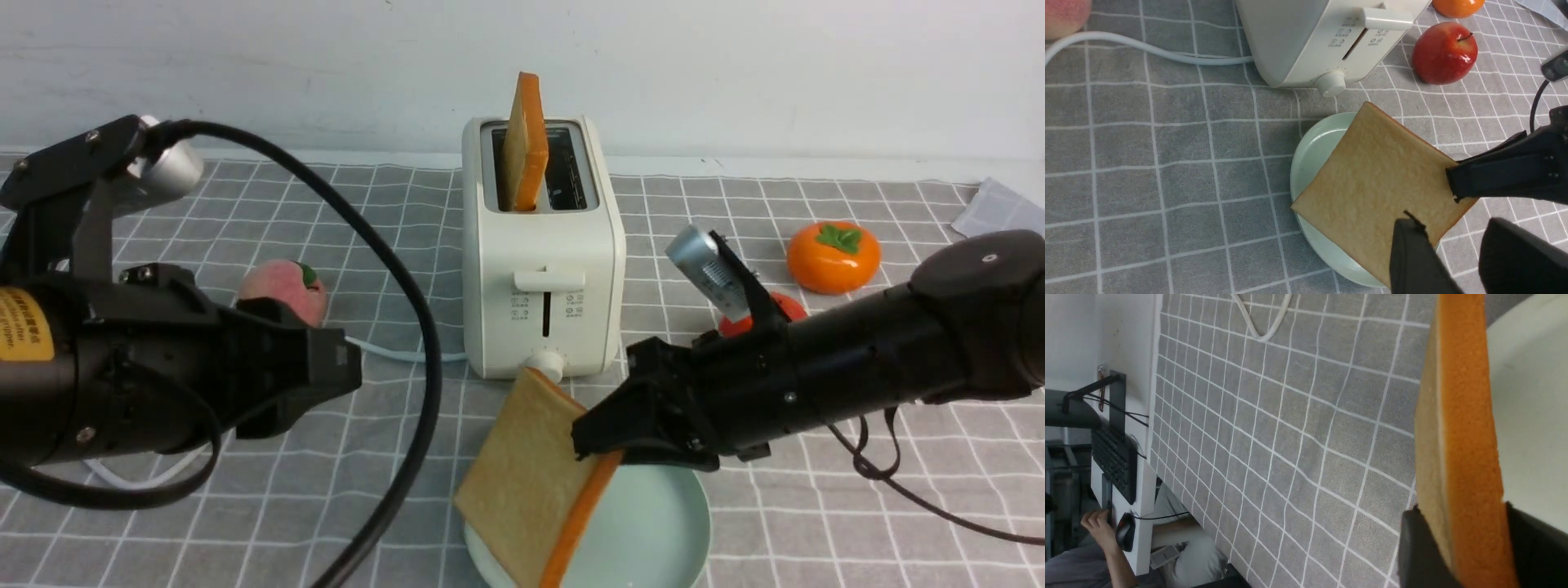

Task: Take toasted bread from bread machine on grey coffee table place on plate.
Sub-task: 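Place the held slice of bread on top of the slice on the plate with the right gripper, then reach for a toast slice standing in the toaster with the left gripper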

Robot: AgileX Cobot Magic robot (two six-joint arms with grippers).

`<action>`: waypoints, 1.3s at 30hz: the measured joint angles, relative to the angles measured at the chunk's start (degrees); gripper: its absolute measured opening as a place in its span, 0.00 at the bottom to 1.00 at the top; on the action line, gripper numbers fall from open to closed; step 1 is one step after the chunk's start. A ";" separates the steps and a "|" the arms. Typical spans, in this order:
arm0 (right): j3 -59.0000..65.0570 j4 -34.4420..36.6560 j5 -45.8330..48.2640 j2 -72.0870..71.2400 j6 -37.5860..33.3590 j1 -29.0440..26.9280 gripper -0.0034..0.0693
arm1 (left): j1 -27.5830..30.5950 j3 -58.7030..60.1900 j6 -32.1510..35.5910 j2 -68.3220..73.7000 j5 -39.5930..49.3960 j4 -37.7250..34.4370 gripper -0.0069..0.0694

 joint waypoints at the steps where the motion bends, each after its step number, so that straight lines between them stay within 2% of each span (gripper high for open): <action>1: 0.00 -0.07 -0.01 -0.09 -0.06 -0.10 0.45 | 0.00 0.00 0.00 0.00 0.07 0.00 0.40; 3: -0.28 -1.96 0.29 -1.54 -1.08 -2.75 0.64 | 0.00 0.00 0.00 0.00 0.48 0.00 0.40; 7: -3.55 -5.40 3.64 -6.05 -1.47 -9.28 0.83 | 0.00 0.00 0.86 0.11 -0.66 1.35 0.40; 11: -9.12 -7.66 9.65 -12.23 -1.47 -15.95 0.91 | 0.00 0.00 1.14 1.29 -7.38 2.30 0.41; 15: -12.43 -9.86 14.02 -18.42 -1.47 -17.83 0.90 | 0.00 -3.28 1.75 3.75 -9.04 3.52 0.43; 18: -13.34 -12.92 16.39 -25.32 -0.83 -17.36 0.84 | 0.00 -12.06 2.45 9.13 -3.58 5.88 0.46; 20: -13.38 -18.42 17.42 -30.70 2.15 -16.69 0.77 | 0.00 -21.32 2.51 15.34 2.24 7.52 0.47; 21: -13.38 -18.94 17.47 -30.70 2.52 -16.68 0.77 | 0.00 -22.04 2.51 15.83 2.70 7.71 0.47; 22: -13.38 -24.47 17.85 -33.78 6.72 -16.48 0.73 | 0.00 -28.28 1.60 19.82 6.22 8.27 0.48; 24: -13.38 -28.05 18.05 -35.65 9.64 -16.48 0.71 | -0.16 -31.56 1.13 22.75 8.08 8.62 0.49; 25: -13.38 -33.44 18.37 -37.66 13.95 -16.48 0.69 | -0.87 -35.94 0.68 25.66 9.65 9.59 0.50; 27: -13.38 -41.96 18.64 -40.63 20.72 -16.48 0.68 | -3.11 -43.01 -0.64 31.30 11.76 13.76 0.53; 29: -13.33 -45.36 18.71 -42.24 23.37 -16.48 0.68 | -4.30 -45.96 -2.02 33.63 12.63 16.19 0.55; 30: -13.06 -48.23 18.71 -44.16 25.67 -16.48 0.68 | -5.97 -50.26 -4.98 37.36 14.27 20.81 0.57; 32: -12.50 -49.67 18.71 -46.16 27.22 -16.48 0.68 | -7.52 -54.59 -8.56 40.63 16.16 25.35 0.58; 33: -11.05 -49.97 18.57 -48.75 28.44 -16.48 0.68 | -9.15 -59.74 -13.67 44.73 18.56 30.99 0.60; 34: -10.00 -49.83 18.44 -50.19 28.79 -16.48 0.68 | -9.52 -62.21 -15.51 46.45 19.68 32.89 0.61; 39: -4.72 -47.60 17.15 -54.67 29.41 -16.48 0.68 | -9.52 -69.25 -21.66 54.68 20.92 36.77 0.62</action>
